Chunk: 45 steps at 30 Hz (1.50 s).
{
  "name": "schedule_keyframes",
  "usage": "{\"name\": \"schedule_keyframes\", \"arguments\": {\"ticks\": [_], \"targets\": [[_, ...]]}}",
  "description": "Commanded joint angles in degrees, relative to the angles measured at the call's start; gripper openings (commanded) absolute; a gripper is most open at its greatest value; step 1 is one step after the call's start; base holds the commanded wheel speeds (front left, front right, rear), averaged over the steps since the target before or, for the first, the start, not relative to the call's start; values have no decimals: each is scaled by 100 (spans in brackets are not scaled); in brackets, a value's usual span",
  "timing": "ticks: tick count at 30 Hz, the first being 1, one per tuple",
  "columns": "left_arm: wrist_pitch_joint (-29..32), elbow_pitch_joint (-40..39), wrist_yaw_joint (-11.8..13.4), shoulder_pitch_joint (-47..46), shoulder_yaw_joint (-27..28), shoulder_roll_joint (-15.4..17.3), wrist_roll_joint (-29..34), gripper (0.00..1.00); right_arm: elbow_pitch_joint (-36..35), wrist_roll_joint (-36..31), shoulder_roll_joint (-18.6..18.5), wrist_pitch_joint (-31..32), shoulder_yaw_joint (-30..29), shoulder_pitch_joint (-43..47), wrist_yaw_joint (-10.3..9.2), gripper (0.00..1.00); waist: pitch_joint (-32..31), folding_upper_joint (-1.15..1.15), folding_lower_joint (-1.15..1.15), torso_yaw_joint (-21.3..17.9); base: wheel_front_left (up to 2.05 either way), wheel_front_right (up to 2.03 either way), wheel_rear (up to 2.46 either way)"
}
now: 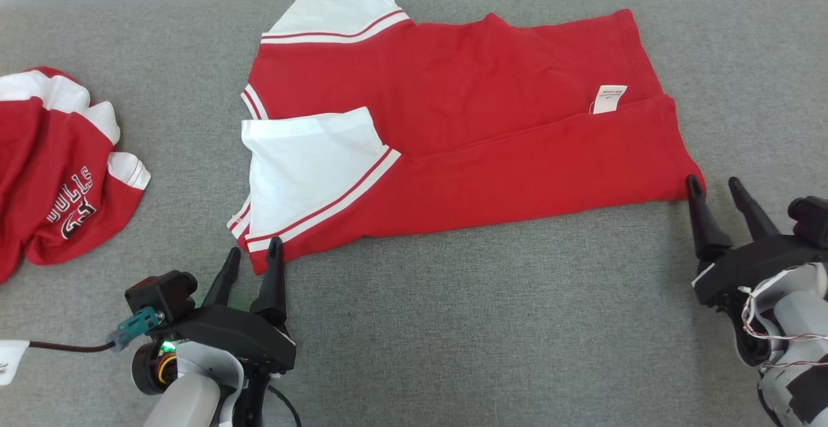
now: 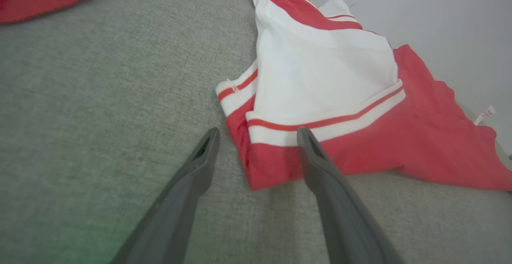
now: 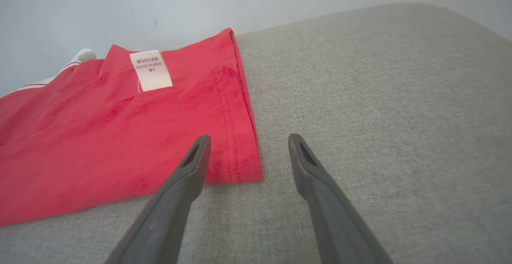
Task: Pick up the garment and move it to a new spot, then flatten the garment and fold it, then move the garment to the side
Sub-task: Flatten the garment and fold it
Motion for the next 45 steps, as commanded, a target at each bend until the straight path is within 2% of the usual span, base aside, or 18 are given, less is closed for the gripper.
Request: {"name": "schedule_keyframes", "arguments": {"ticks": [1, 2, 3, 8, 15, 19, 20, 21, 23, 25, 26, 28, 29, 35, 45], "targets": [[109, -20, -61, 121, -34, -77, -116, 65, 52, -26, 74, -3, 29, -11, -13, 100, 3, 0, 1, 3, 0, 0, 0], [133, -41, -95, 104, -47, -81, -134, 43, 92, 12, 92, -3, 37, -28, -13, 100, 2, 0, 1, 1, 0, 0, 0], [140, -57, -108, 74, -47, -85, -152, 0, 126, 39, 104, -4, 46, -57, -13, 100, 2, 0, 1, -3, 0, 0, 0], [99, -151, -226, 27, -63, -66, -181, 0, 370, 178, 219, -3, 123, -168, -13, 100, -36, 0, 1, -14, 0, 0, 0], [11, -189, -262, 135, -47, -4, -198, 0, 743, 506, 337, -4, 217, -298, -13, 100, -166, 0, 1, 37, 0, 0, 0], [3, -199, -266, 179, -62, 8, -207, 0, 893, 558, 368, -3, 339, -397, -13, 71, -207, 0, 1, 70, 0, 0, 0], [5, -201, -266, 184, -67, 12, -207, 0, 926, 544, 353, -3, 361, -426, -13, 72, -213, 0, 1, 76, 0, 0, 0], [13, -201, -265, 187, -73, 15, -209, 0, 954, 517, 341, -3, 385, -455, -13, 78, -216, 0, 1, 82, 0, 0, 0], [37, -205, -271, 188, -86, 26, -197, 0, 1027, 460, 334, -3, 444, -514, -13, 77, -216, 0, 1, 97, 0, 0, 0], [48, -215, -272, 181, -95, 31, -200, 0, 1120, 452, 367, -3, 502, -563, -13, 51, -209, 0, 1, 112, 0, 0, 0], [50, -218, -274, 171, -100, 33, -200, 0, 1191, 451, 376, -3, 544, -588, -13, 44, -203, 0, 1, 121, 0, 0, 0], [57, -220, -280, 148, -110, 36, -199, 0, 1319, 460, 387, -3, 607, -656, -13, 7, -192, 0, 1, 137, 0, 0, 0], [62, -221, -280, 134, -115, 36, -198, 0, 1353, 462, 401, -3, 660, -679, -13, 0, -187, 0, 1, 145, 0, 0, 0], [38, -234, -303, 154, -126, 47, -224, 0, 1344, 567, 340, -3, 719, -641, -13, 0, -221, 0, 1, 149, 0, 0, 0], [-17, -645, -226, 612, -32, 191, -329, 0, 743, 734, -3, -3, 720, 3, -14, 0, -412, 0, 1, 54, 0, 0, 0]]}}
